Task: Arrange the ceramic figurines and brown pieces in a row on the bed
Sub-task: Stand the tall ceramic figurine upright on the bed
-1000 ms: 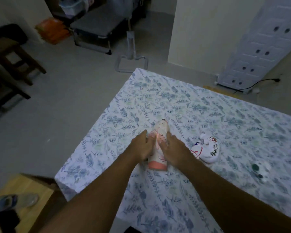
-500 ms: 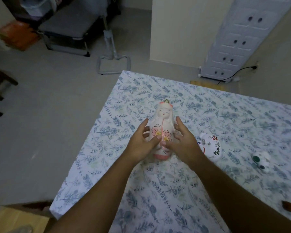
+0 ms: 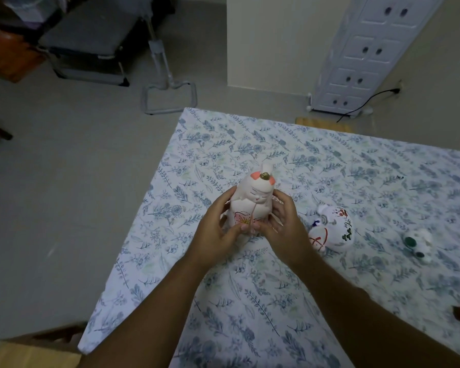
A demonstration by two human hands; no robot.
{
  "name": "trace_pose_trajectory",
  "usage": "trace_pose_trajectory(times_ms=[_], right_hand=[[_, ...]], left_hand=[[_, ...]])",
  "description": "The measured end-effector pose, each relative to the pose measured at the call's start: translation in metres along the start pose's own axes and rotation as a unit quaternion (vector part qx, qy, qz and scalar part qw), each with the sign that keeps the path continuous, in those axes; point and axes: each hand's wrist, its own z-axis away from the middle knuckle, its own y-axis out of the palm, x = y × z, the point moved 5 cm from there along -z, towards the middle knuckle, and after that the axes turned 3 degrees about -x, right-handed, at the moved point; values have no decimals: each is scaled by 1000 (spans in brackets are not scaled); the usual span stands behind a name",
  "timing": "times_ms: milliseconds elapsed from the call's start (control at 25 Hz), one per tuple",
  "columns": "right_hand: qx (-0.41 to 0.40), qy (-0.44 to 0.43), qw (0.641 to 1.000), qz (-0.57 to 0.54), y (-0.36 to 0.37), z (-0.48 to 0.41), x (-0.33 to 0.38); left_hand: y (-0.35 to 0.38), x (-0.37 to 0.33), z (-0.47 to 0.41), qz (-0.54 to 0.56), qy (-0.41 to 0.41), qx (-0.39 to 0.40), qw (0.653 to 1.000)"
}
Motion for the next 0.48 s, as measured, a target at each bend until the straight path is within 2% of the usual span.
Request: trace_pose_trajectory(times_ms=[480], right_hand=[[4, -39, 999, 9, 5, 4, -4]], left_hand=[[9, 8, 2, -26, 16, 29, 999]])
